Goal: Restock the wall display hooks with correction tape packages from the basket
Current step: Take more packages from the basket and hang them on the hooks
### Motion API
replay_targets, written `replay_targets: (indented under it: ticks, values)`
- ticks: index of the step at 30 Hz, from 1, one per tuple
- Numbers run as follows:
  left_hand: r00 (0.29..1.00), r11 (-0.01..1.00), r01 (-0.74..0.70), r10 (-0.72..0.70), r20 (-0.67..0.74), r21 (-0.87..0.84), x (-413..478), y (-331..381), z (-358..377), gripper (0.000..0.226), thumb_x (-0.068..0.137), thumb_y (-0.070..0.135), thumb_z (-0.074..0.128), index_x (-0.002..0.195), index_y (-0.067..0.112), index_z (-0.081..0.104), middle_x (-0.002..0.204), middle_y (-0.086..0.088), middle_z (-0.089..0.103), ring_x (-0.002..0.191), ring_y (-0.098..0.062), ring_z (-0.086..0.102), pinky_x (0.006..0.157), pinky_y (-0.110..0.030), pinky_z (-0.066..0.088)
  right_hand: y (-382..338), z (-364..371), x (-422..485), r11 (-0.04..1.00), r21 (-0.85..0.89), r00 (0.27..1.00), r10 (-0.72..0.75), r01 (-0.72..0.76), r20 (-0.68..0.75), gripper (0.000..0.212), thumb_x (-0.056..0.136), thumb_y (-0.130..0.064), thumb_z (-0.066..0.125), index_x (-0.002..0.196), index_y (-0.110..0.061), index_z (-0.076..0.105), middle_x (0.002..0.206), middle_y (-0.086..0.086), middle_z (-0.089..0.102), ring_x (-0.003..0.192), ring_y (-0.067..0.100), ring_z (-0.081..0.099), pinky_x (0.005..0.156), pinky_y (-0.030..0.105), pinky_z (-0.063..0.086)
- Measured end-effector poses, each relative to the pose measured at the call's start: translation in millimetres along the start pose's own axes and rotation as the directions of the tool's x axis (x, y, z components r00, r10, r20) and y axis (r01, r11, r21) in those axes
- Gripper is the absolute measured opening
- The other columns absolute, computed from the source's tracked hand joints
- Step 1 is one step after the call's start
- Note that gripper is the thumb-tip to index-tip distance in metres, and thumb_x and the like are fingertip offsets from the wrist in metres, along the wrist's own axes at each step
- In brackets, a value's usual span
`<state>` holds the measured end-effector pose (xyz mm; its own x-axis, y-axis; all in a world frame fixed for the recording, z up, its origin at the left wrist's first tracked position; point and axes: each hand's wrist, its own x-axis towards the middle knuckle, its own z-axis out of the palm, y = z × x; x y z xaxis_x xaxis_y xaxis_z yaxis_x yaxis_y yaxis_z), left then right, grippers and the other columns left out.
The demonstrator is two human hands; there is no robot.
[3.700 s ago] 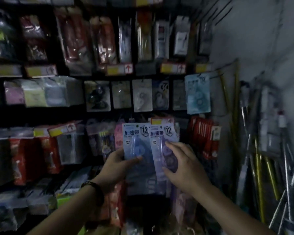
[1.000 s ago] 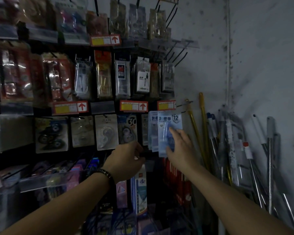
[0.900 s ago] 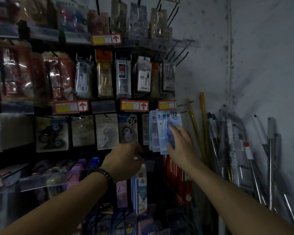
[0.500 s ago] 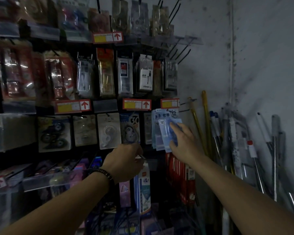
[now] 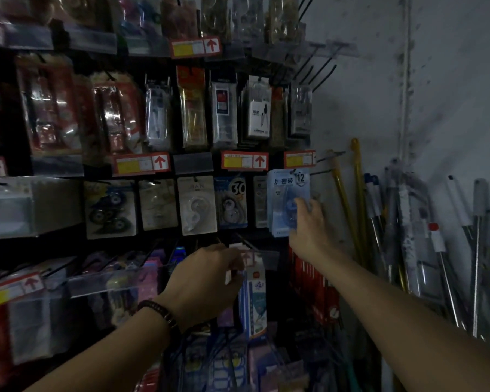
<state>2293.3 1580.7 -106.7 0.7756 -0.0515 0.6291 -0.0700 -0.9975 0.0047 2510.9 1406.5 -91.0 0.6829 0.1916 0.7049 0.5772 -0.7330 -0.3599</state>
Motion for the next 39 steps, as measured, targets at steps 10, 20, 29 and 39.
replay_targets:
  ticks: [10, 20, 29, 39]
  values:
    - [0.923, 0.989, 0.142, -0.146, 0.357, 0.037, -188, -47, 67, 0.026, 0.092, 0.055, 0.048, 0.103, 0.035, 0.059, 0.101, 0.012, 0.068, 0.09, -0.016, 0.069, 0.068, -0.035, 0.052, -44, 35, -202, 0.96, 0.235, 0.973, -0.185, 0.149, 0.141, 0.031, 0.099, -0.028, 0.065, 0.128, -0.025, 0.054, 0.125, -0.006, 0.051, 0.106, 0.016, 0.058, 0.084, 0.04, 0.055]
    - [0.605, 0.911, 0.389, -0.364, 0.708, 0.136, -426, -79, 176, 0.019, 0.098, 0.043, 0.057, 0.11, 0.034, 0.069, 0.111, 0.01, 0.072, 0.097, -0.015, 0.07, 0.079, -0.033, 0.059, -54, 192, -466, 0.967, 0.253, 0.643, -0.185, -0.013, 0.743, 0.031, 0.087, -0.035, 0.066, 0.117, -0.03, 0.06, 0.114, -0.004, 0.063, 0.107, 0.018, 0.064, 0.088, 0.038, 0.054]
    - [0.304, 0.779, 0.594, -0.448, 0.841, 0.2, -567, -97, 259, 0.028, 0.093, 0.053, 0.062, 0.113, 0.035, 0.066, 0.117, 0.007, 0.072, 0.113, -0.019, 0.068, 0.091, -0.035, 0.056, -28, 293, -649, 0.994, 0.02, 0.23, 0.005, -0.108, 0.973, 0.046, 0.09, -0.032, 0.077, 0.131, -0.02, 0.059, 0.129, 0.004, 0.062, 0.122, 0.024, 0.061, 0.099, 0.035, 0.051]
    - [0.013, 0.647, 0.707, -0.417, 0.909, 0.287, -598, -105, 305, 0.046, 0.098, 0.057, 0.057, 0.132, 0.026, 0.061, 0.132, -0.007, 0.066, 0.117, -0.029, 0.067, 0.097, -0.04, 0.056, 6, 363, -719, 0.973, -0.113, 0.09, 0.096, 0.201, 0.991, 0.069, 0.081, -0.04, 0.081, 0.139, -0.018, 0.051, 0.144, 0.011, 0.05, 0.135, 0.031, 0.044, 0.113, 0.042, 0.042]
